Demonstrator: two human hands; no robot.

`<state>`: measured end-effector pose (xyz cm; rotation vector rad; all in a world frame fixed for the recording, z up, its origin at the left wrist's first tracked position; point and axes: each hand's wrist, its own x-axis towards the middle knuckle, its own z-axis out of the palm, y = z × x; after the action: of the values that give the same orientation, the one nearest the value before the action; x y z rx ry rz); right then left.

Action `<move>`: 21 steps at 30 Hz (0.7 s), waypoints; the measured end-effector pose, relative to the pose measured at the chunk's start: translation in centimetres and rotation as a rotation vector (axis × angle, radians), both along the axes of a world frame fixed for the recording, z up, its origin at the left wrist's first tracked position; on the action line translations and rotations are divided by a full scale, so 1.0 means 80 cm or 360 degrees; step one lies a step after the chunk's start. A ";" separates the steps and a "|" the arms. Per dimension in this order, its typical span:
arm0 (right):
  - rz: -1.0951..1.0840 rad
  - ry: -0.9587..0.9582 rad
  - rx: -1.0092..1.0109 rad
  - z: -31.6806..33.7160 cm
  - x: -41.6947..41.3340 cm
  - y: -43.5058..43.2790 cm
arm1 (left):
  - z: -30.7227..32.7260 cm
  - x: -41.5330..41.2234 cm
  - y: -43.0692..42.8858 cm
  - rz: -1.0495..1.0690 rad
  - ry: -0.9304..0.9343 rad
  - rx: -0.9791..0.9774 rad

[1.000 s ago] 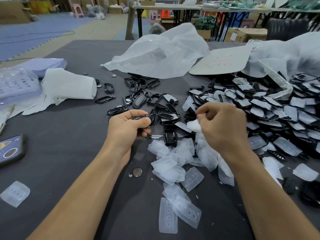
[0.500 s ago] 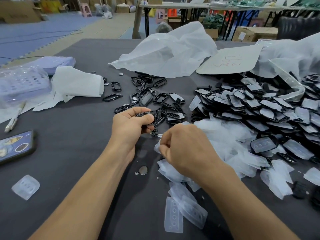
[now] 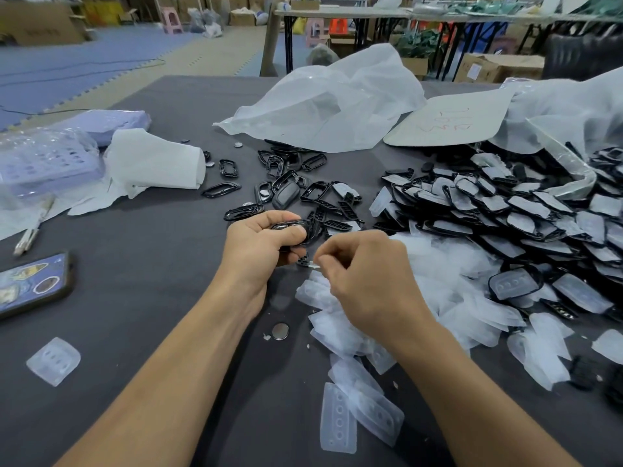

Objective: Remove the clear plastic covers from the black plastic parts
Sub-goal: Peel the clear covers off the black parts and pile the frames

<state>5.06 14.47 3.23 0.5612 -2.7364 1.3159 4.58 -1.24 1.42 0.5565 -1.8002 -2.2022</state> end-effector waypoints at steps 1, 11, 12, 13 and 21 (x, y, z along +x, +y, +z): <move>0.0046 -0.0002 0.0076 0.001 -0.001 0.001 | 0.000 0.000 0.000 -0.0007 0.0000 0.0003; 0.0140 0.0168 0.0770 -0.003 0.009 -0.010 | 0.000 0.001 -0.001 0.0002 -0.0015 0.0015; 0.0127 0.0148 0.0678 -0.004 0.008 -0.007 | 0.001 0.001 -0.001 0.0005 -0.0014 0.0022; 0.0113 0.0112 0.0542 -0.005 0.007 -0.003 | 0.001 0.001 -0.001 0.0009 -0.0017 0.0030; -0.0023 -0.0467 -0.0611 -0.007 -0.010 0.003 | 0.005 0.001 -0.003 -0.0073 -0.0045 0.0361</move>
<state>4.23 14.70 2.70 0.3374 -2.5718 1.9941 4.63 -1.50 1.86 0.5996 -1.6007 -2.4596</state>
